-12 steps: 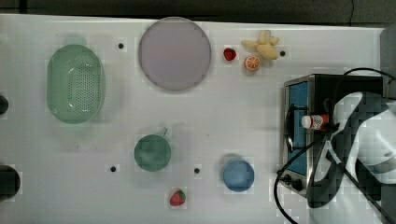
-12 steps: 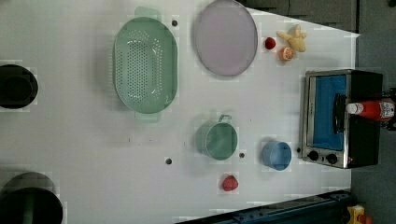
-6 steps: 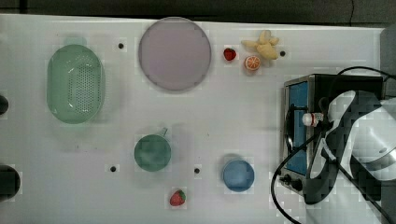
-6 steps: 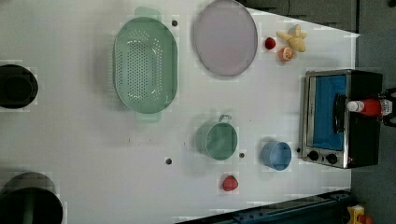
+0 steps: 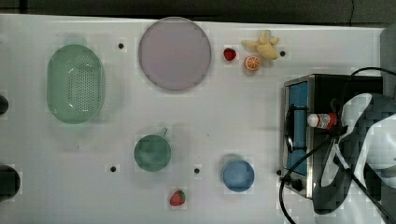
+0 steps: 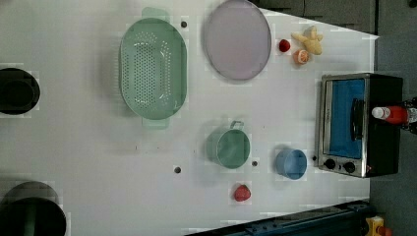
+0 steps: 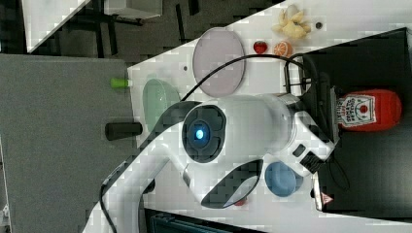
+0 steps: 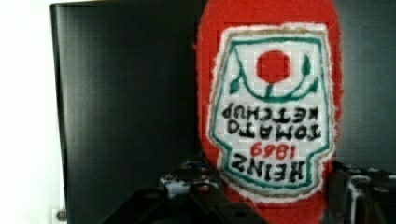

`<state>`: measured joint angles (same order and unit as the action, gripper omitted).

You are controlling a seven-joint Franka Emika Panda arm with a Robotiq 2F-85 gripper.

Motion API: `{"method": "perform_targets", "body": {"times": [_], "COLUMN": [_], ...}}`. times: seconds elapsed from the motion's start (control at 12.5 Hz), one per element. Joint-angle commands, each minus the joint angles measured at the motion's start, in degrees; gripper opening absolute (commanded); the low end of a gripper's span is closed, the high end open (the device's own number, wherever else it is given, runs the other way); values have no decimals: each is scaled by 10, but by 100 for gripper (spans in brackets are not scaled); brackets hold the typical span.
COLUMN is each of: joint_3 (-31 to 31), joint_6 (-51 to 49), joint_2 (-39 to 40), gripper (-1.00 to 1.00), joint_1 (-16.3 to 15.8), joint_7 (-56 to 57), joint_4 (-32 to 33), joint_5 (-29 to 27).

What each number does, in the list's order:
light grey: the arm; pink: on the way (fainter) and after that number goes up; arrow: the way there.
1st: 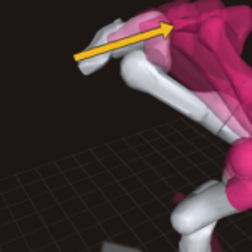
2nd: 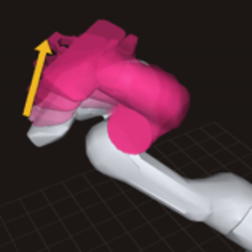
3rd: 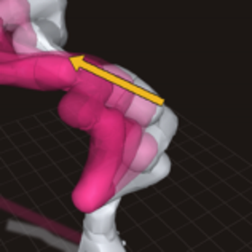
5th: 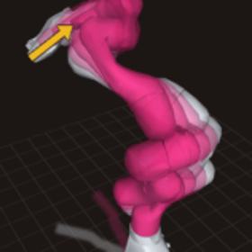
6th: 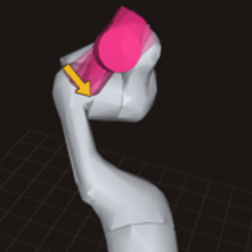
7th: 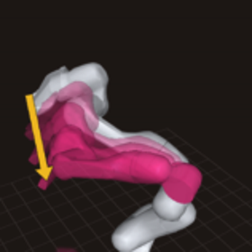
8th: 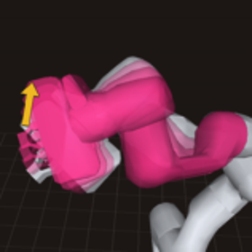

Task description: Pick Ketchup from oven and place it on table.

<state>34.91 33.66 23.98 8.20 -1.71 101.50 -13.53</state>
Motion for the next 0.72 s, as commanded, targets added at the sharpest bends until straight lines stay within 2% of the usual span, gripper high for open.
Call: {"method": "perform_targets", "body": {"times": [0.08, 0.4, 0.72], "joint_3": [6, 3, -34], "joint_6": [-62, -171, -239], "joint_2": [-45, -76, -116], "gripper": [27, 27, 27], "joint_1": [-11, -44, -93], "joint_7": [-17, -17, -12], "joint_4": [-58, -141, -167], "joint_5": [17, 88, 95]}}
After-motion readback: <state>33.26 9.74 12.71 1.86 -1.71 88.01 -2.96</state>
